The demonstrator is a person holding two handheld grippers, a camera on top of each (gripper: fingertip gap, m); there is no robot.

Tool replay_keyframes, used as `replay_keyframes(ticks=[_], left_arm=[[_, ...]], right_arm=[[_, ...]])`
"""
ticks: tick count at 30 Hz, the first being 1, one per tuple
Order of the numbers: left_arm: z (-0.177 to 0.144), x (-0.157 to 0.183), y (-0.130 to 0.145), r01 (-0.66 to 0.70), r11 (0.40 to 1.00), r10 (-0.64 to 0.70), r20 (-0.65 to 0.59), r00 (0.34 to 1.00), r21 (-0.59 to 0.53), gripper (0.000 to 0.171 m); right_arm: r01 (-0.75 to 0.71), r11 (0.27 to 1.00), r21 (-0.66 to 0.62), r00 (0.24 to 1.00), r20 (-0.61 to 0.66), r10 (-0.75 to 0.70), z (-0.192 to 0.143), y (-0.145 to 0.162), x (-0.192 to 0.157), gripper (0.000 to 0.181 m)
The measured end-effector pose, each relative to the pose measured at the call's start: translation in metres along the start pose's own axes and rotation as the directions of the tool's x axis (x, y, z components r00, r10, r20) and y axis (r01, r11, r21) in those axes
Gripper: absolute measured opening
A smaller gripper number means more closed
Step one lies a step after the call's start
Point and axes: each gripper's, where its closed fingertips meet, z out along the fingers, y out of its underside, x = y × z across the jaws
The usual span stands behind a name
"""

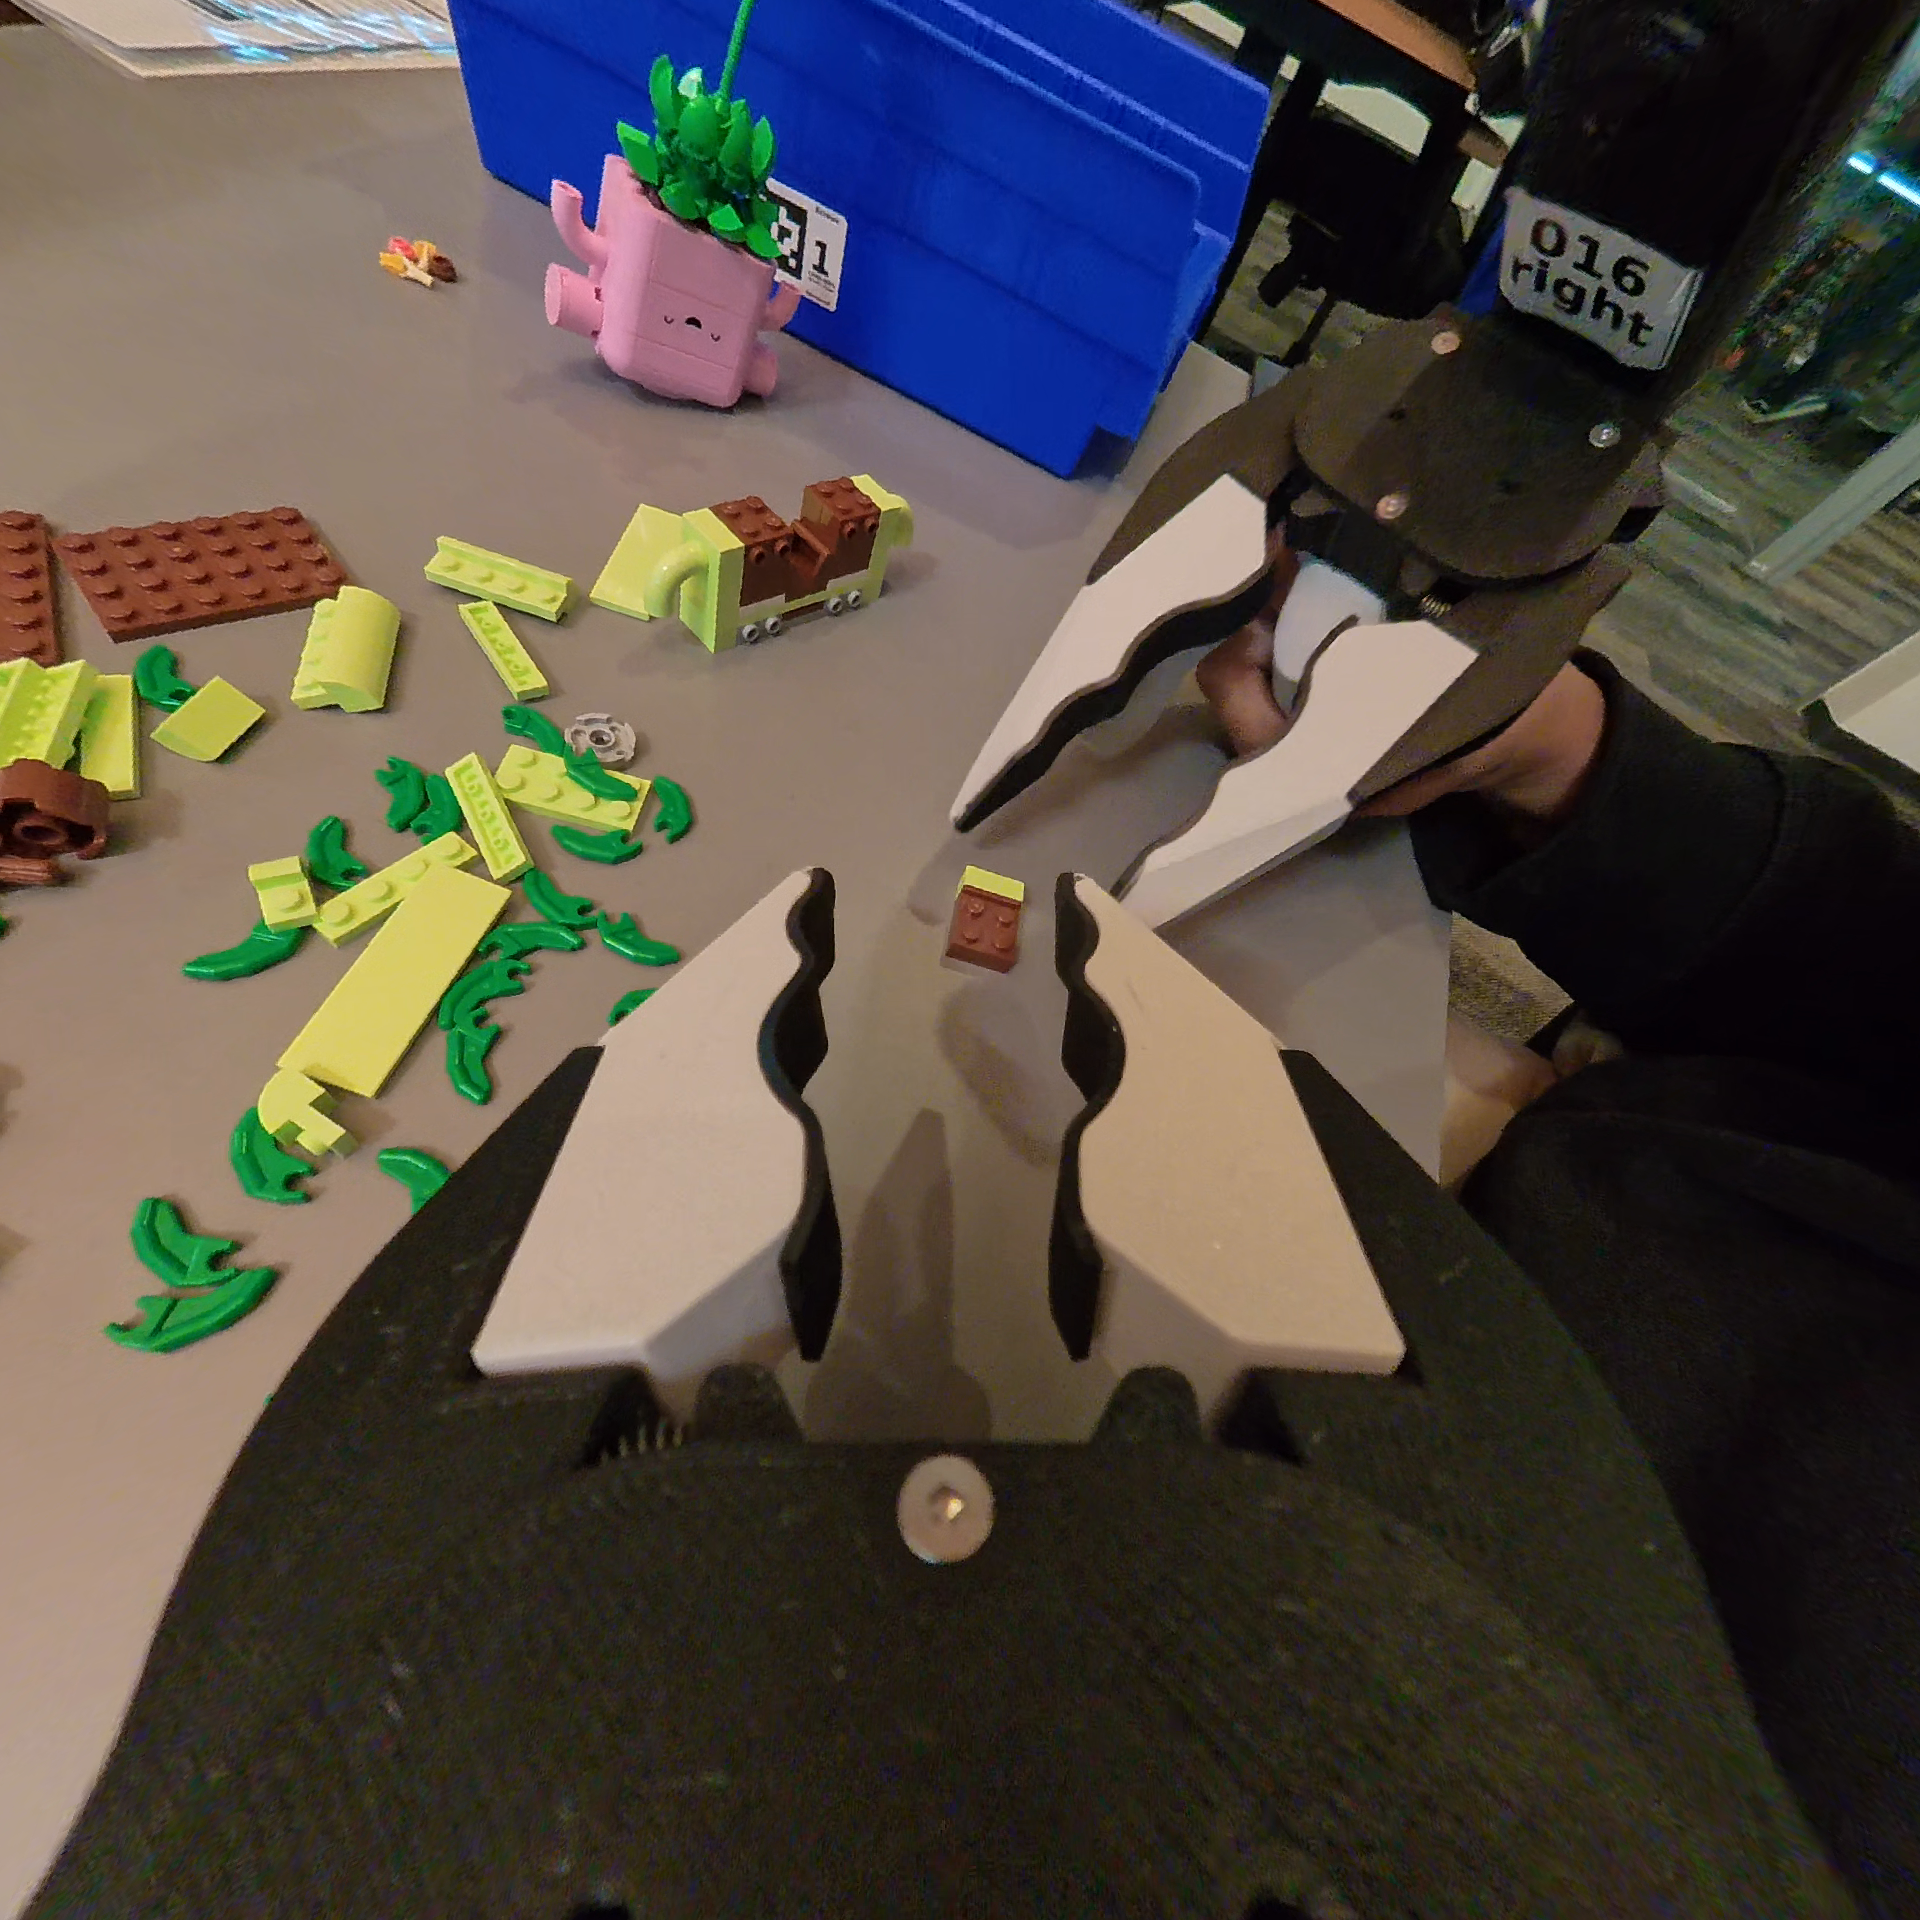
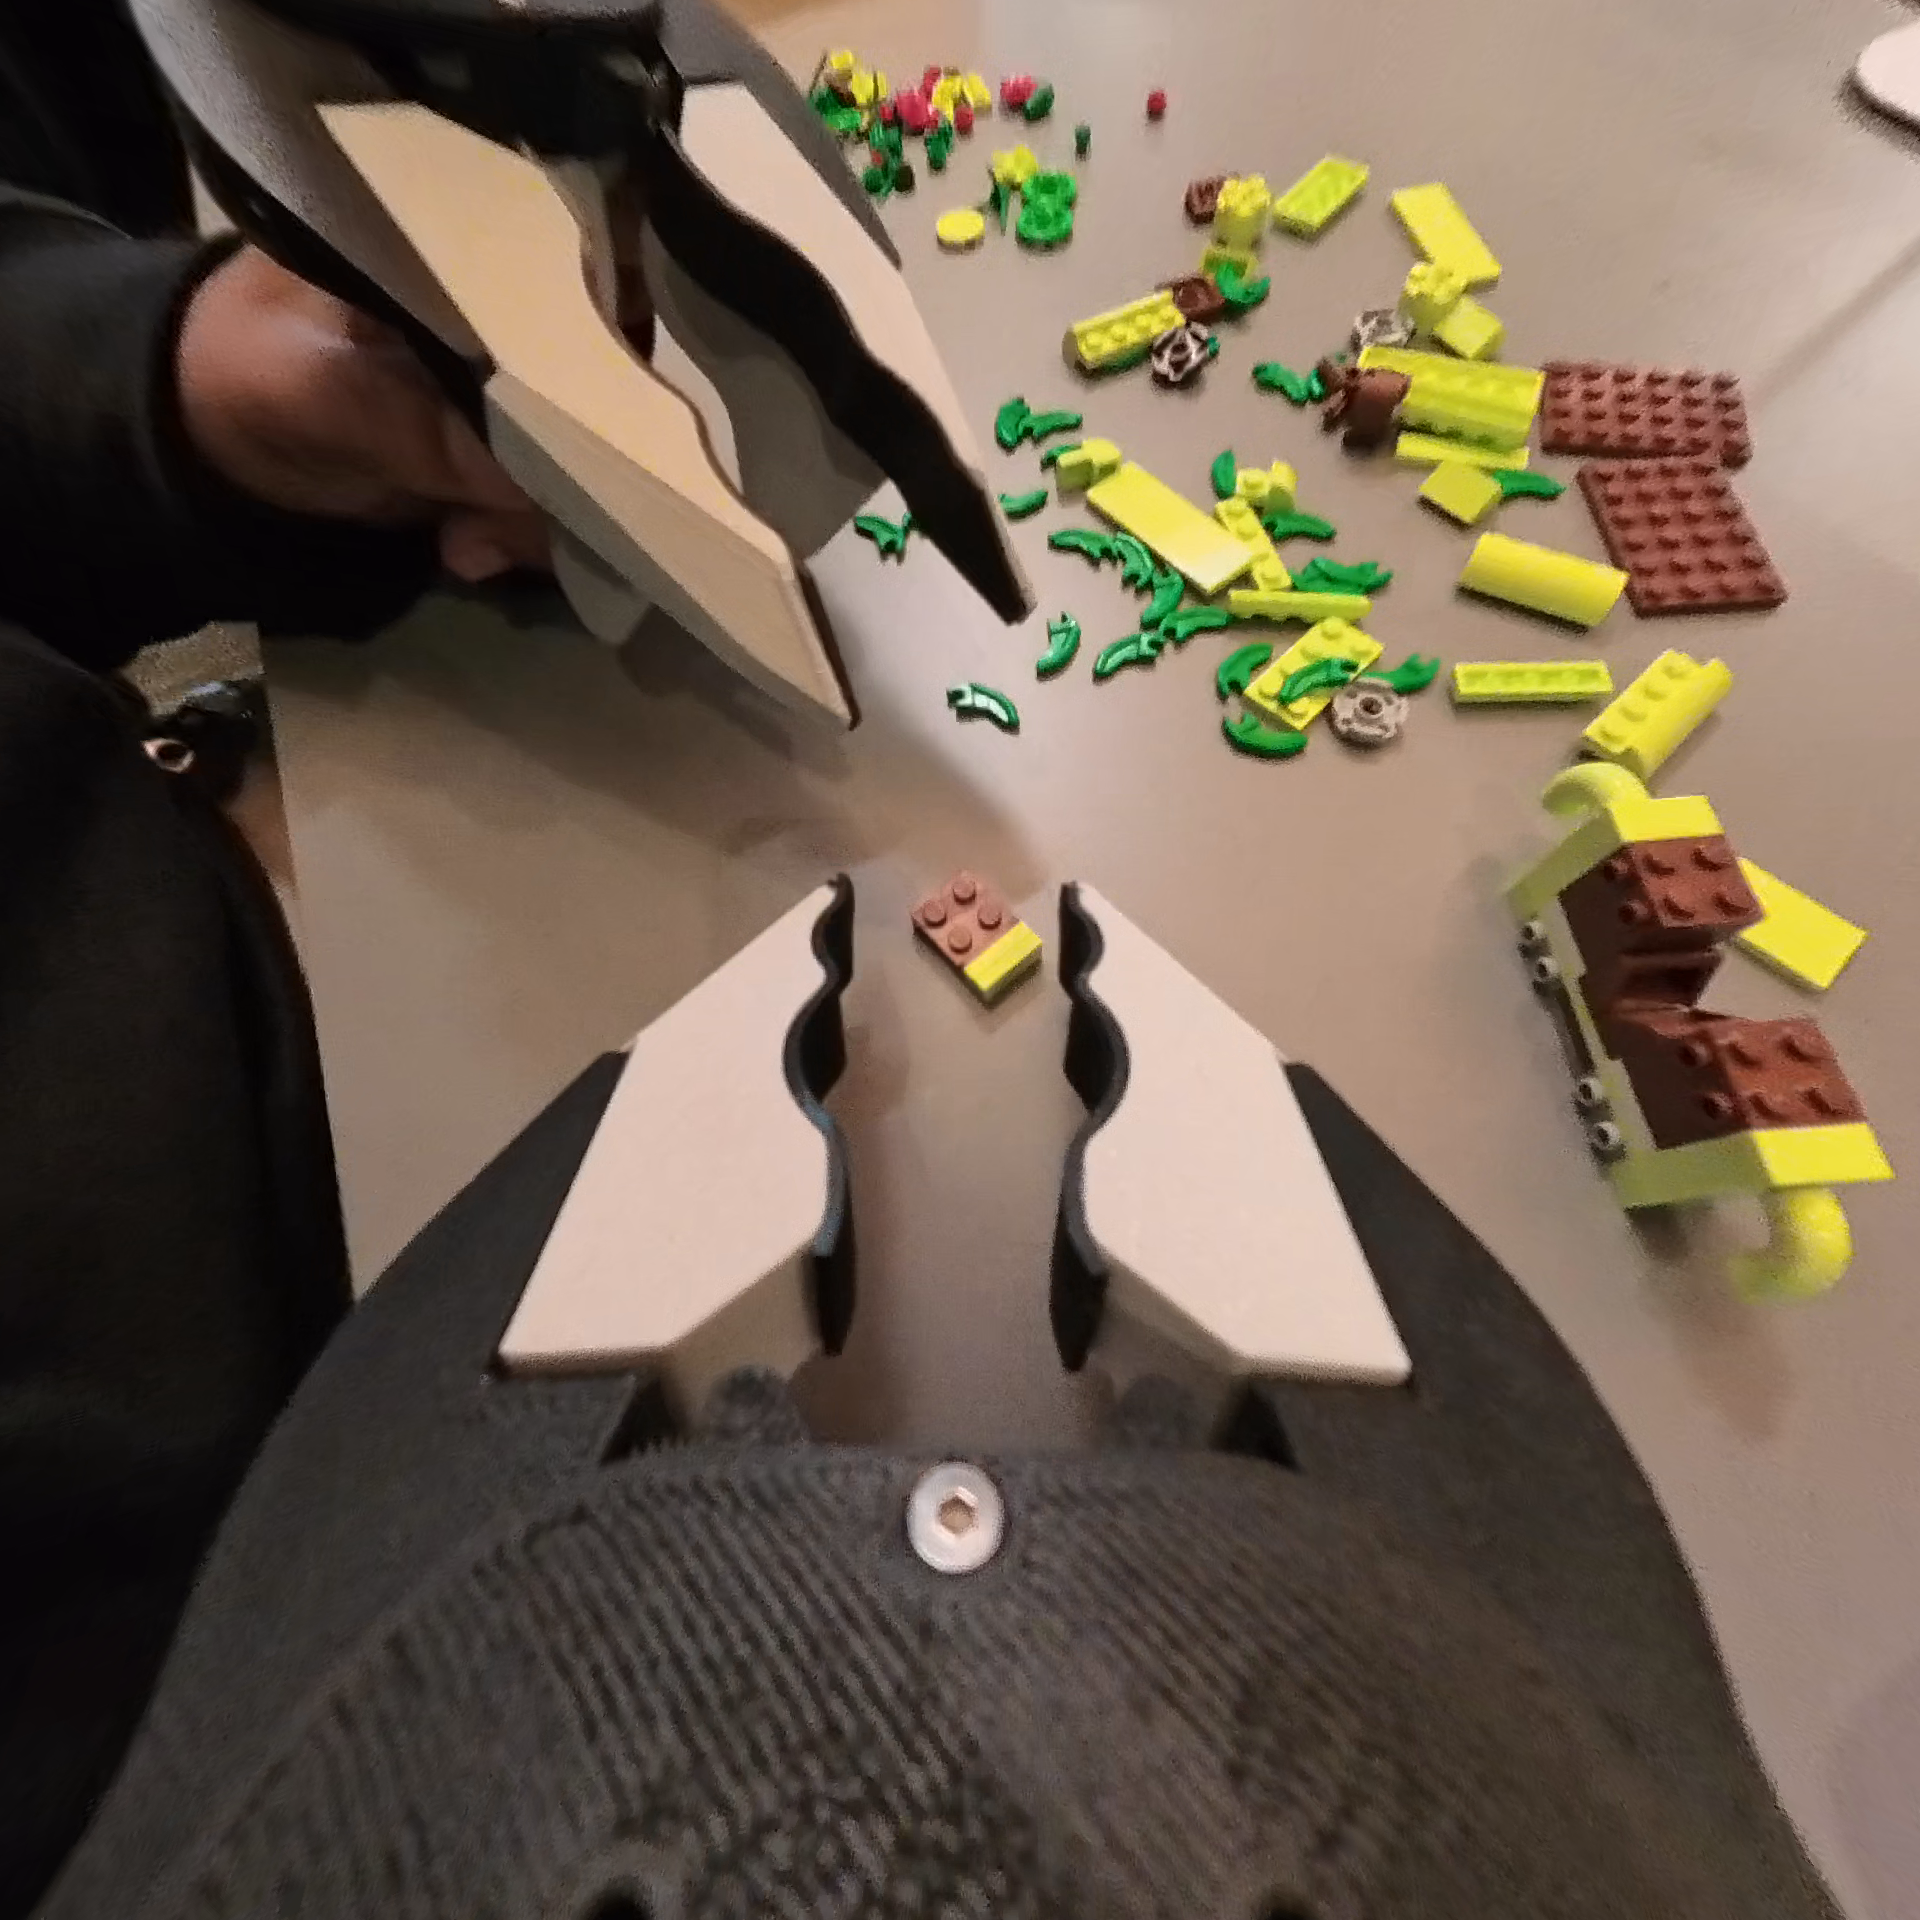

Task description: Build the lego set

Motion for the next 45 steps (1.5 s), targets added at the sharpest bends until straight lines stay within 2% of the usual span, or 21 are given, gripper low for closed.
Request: replay_keyframes(ticks=[5,10,19,24,30,33,38,45], left_arm=[[0.0,0.0,0.0,0.007,1.0,-0.007,-0.004,1.0,0.001,0.04],[0.0,0.0,0.0,0.01,1.0,-0.01,-0.002,1.0,-0.001,0.04],[0.001,0.0,0.002,0.003,1.0,-0.003,0.004,1.0,-0.01,0.04],[0.0,0.0,0.001,0.001,1.0,-0.001,0.008,1.0,-0.007,0.04],[0.0,0.001,0.002,0.004,1.0,-0.004,0.004,1.0,-0.006,0.04],[0.0,0.001,0.002,0.005,1.0,-0.005,0.002,1.0,-0.009,0.04],[0.0,0.0,0.002,0.014,1.0,-0.014,-0.002,1.0,-0.008,0.04],[0.0,0.0,0.002,0.017,1.0,-0.018,-0.005,1.0,-0.01,0.04]], right_arm=[[-0.002,0.999,-0.033,0.999,-0.043,0.001,0.003,0.004,0.005,0.029],[0.006,0.999,-0.047,0.999,-0.044,-0.008,0.005,0.006,0.005,0.03],[0.071,0.991,-0.111,0.99,-0.118,-0.084,0.01,0.013,0.007,0.019],[0.001,0.994,-0.107,0.98,-0.196,-0.022,0.001,0.017,0.026,0.018],[-0.125,0.988,-0.088,0.91,-0.407,0.079,-0.045,0.044,0.079,0.017],[-0.132,0.988,-0.083,0.915,-0.393,0.09,-0.053,0.049,0.081,0.017],[-0.08,0.992,-0.1,0.935,-0.351,0.04,-0.051,0.048,0.073,0.017],[-0.081,0.992,-0.097,0.944,-0.328,0.045,-0.05,0.048,0.071,0.02]])
